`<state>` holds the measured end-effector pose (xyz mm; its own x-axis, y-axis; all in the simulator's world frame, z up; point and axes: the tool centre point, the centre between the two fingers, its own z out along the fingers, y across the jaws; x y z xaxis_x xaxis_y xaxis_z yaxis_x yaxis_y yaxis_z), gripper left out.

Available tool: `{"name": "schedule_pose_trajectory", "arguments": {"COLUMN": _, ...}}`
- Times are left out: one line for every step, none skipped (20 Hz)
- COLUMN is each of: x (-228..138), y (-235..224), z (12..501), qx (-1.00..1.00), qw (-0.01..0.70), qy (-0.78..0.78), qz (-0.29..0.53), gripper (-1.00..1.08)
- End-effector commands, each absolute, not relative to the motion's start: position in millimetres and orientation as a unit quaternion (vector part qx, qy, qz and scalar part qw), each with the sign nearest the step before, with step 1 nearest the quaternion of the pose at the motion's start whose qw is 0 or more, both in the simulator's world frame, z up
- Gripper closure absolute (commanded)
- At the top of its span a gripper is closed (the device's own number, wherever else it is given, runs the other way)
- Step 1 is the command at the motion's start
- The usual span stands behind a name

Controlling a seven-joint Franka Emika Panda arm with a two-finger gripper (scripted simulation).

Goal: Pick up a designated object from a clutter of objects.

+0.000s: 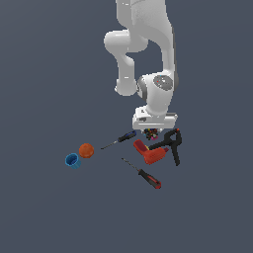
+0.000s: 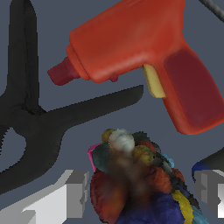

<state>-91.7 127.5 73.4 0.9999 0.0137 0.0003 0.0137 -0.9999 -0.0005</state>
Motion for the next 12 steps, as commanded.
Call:
{"name": "schedule_pose_trajectory", "arguments": {"x": -91.8, "y": 128.9, "z": 85.5, "qx": -1.000, "qw": 0.000, "qy": -0.007, "qz": -0.001, "gripper": 1.08}}
{"name": "schedule_pose_trajectory", "arguments": {"x": -92.2, "y": 129.5, "z": 91.1, "qx": -1.000, "qw": 0.000, "qy": -0.007, "qz": -0.001, "gripper": 1.08}}
{"name": "schedule_pose_trajectory", "arguments": {"x": -92.6, "y": 130.2, "z": 97.2, "qx": -1.000, "qw": 0.000, "qy": -0.007, "qz": -0.001, "gripper": 1.08}}
{"name": "schedule_pose_trajectory", "arguments": {"x": -93.0, "y": 130.9, "z": 103.7, "qx": -1.000, "qw": 0.000, "qy": -0.007, "qz": -0.001, "gripper": 1.08}}
{"name": "schedule_pose_trajectory", "arguments": {"x": -93.4, "y": 132.1, "z": 110.4, "qx": -1.000, "qw": 0.000, "qy": -0.007, "qz": -0.001, "gripper": 1.08}}
{"name": "schedule_pose_trajectory", "arguments": {"x": -93.9, "y": 132.9, "z": 117.7, "qx": -1.000, "qw": 0.000, "qy": -0.007, "qz": -0.001, "gripper": 1.08}}
{"name": "schedule_pose_trajectory", "arguments": {"x": -94.4, "y": 133.9, "z": 125.5, "qx": -1.000, "qw": 0.000, "qy": -0.007, "qz": -0.001, "gripper": 1.08}}
{"name": "schedule_pose_trajectory", "arguments": {"x": -94.9, "y": 134.8, "z": 133.7, "qx": -1.000, "qw": 0.000, "qy": -0.007, "qz": -0.001, "gripper": 1.08}}
{"name": "schedule_pose_trajectory", "arguments": {"x": -95.4, "y": 135.9, "z": 142.3, "qx": -1.000, "qw": 0.001, "qy": -0.007, "qz": -0.001, "gripper": 1.08}}
{"name": "schedule_pose_trajectory", "arguments": {"x": -95.9, "y": 137.0, "z": 151.3, "qx": -1.000, "qw": 0.001, "qy": -0.007, "qz": -0.001, "gripper": 1.08}}
{"name": "schedule_pose_trajectory", "arguments": {"x": -96.5, "y": 138.1, "z": 160.6, "qx": -1.000, "qw": 0.001, "qy": -0.007, "qz": -0.001, "gripper": 1.08}}
{"name": "schedule_pose_trajectory", "arguments": {"x": -97.0, "y": 139.2, "z": 170.0, "qx": -1.000, "qw": 0.001, "qy": -0.007, "qz": 0.000, "gripper": 1.08}}
